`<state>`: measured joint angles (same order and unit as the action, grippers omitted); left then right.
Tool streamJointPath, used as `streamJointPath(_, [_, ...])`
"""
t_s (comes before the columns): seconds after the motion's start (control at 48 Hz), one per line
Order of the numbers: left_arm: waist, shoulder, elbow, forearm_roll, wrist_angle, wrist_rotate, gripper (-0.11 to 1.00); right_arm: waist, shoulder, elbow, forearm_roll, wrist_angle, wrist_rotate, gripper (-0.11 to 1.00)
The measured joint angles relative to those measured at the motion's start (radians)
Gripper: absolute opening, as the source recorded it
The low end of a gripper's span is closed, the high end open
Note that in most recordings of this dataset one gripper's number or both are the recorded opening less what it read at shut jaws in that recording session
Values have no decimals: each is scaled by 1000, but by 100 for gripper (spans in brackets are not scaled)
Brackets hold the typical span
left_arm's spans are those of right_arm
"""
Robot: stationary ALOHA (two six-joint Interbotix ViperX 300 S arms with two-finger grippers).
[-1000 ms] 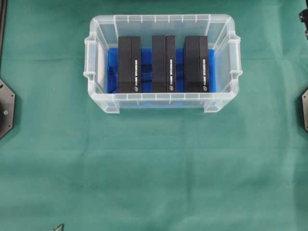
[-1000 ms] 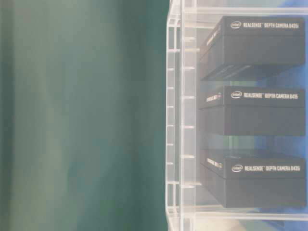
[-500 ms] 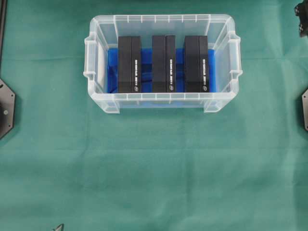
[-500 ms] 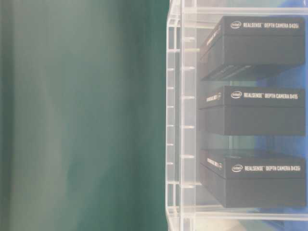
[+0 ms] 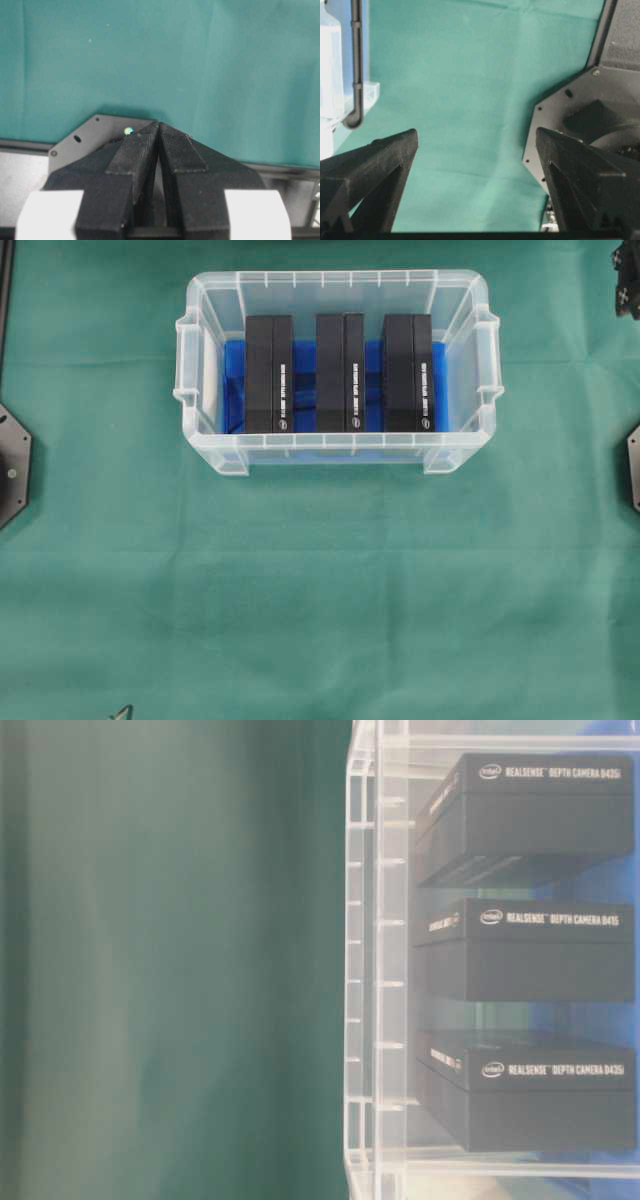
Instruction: Take the box out of the case with the right arm.
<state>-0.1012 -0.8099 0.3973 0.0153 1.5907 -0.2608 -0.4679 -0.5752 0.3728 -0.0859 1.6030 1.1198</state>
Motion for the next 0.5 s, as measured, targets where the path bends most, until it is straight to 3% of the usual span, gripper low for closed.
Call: streamJointPath(0.5, [-2,-6,0,-2,2,0,0,11,58,-31,9,-37,63,93])
